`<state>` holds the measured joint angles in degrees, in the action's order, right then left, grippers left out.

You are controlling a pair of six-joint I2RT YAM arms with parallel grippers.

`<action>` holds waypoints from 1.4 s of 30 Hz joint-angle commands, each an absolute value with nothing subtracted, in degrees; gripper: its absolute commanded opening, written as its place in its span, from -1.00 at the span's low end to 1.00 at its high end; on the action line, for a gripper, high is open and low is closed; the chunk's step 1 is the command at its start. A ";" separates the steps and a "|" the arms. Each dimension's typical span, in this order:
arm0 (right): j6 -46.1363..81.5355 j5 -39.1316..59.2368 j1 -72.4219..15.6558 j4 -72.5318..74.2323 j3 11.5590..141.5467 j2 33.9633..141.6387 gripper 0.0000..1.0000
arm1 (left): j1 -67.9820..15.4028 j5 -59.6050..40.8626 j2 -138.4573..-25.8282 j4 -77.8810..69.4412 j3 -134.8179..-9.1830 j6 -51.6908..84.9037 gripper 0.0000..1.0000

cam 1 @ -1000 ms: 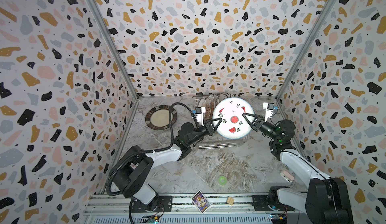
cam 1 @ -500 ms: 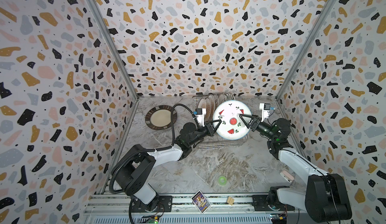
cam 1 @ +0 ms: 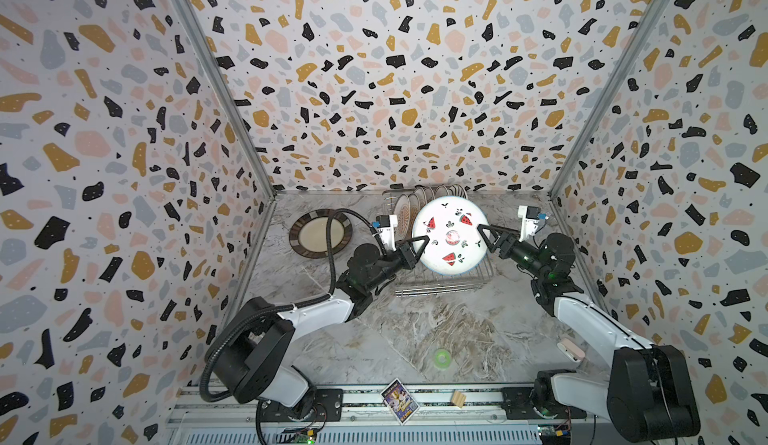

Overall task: Unload the plates from the dish rack
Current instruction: 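Carry the watermelon plate toward the dark-rimmed plate with the left gripper while the right releases, then lower the watermelon plate onto the dark-rimmed plate with the left gripper while the right withdraws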

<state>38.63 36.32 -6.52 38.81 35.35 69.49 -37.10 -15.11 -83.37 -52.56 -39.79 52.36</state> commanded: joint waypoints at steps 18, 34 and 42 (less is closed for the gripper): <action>22.79 22.06 -22.10 26.63 48.04 68.99 0.97 | -23.70 -10.20 -63.83 -58.01 -29.85 53.68 -1.00; 10.00 15.85 -38.26 27.70 57.23 78.75 0.98 | -8.89 -5.68 -62.35 -63.35 -21.28 63.81 -1.00; 8.14 14.50 -43.68 22.46 67.08 88.91 0.98 | -5.86 -0.83 -64.20 -64.89 -18.22 69.03 -1.00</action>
